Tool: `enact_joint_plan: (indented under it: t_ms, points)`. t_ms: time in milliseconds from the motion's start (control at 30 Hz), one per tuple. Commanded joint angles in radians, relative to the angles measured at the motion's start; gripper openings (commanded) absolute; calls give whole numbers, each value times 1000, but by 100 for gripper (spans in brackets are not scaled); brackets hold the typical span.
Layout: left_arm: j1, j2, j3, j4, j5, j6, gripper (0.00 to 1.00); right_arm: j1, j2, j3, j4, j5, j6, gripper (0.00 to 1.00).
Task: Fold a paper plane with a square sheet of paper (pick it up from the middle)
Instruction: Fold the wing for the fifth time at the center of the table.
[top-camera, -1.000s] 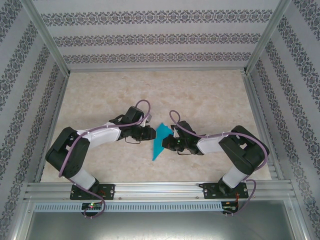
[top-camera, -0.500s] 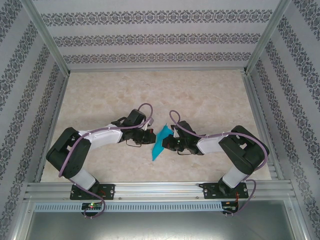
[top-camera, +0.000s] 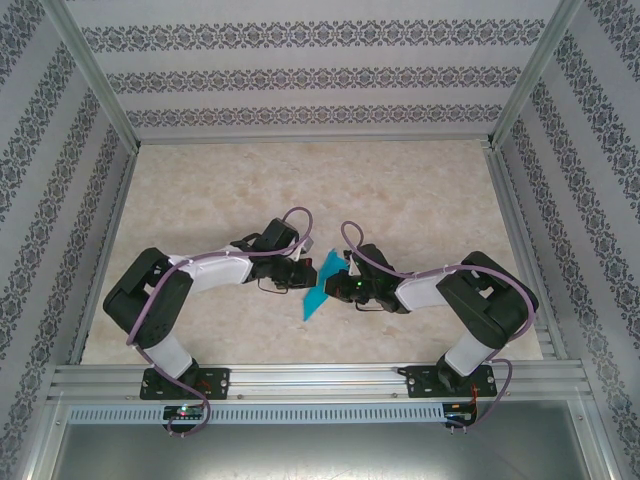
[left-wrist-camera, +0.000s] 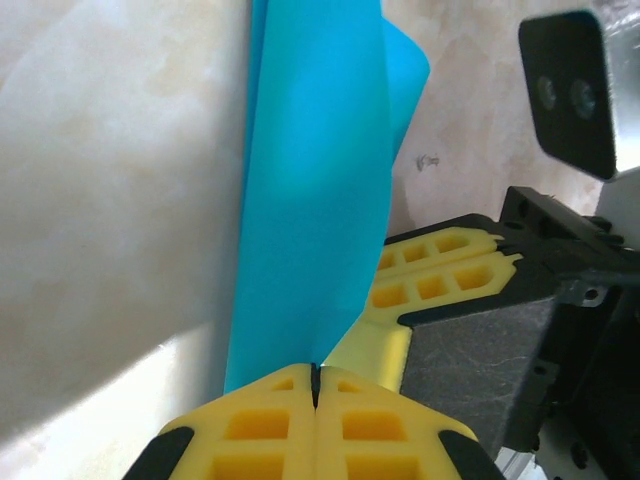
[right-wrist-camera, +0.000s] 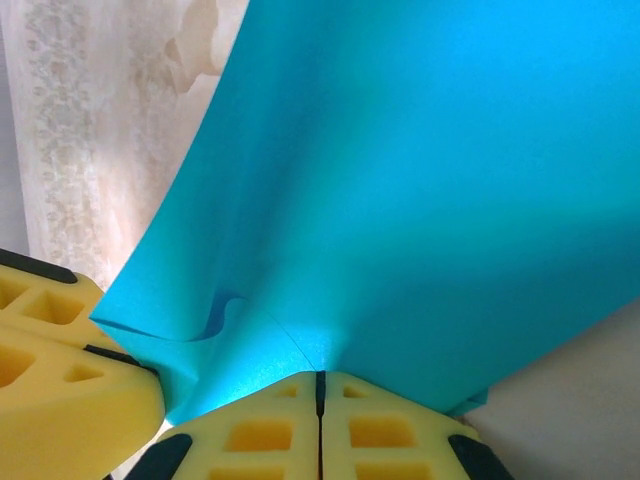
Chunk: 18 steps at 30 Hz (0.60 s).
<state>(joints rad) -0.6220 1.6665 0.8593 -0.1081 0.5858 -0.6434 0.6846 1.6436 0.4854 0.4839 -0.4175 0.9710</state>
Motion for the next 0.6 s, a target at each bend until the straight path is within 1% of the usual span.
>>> enact_joint_plan:
  t_ms: [0,167,333,567]
  points:
    - [-10,24,27,54,29,-29,5,9,31,-17,26,11,10,7]
    - [-10,48,30,74,28,-40,4,5,-4,-22,15,19,8,7]
    - [-10,56,42,60,13,-33,4,3,-45,-17,-13,20,4,9]
    - [-10,76,55,59,14,-39,4,15,-89,-29,-50,35,9,9]
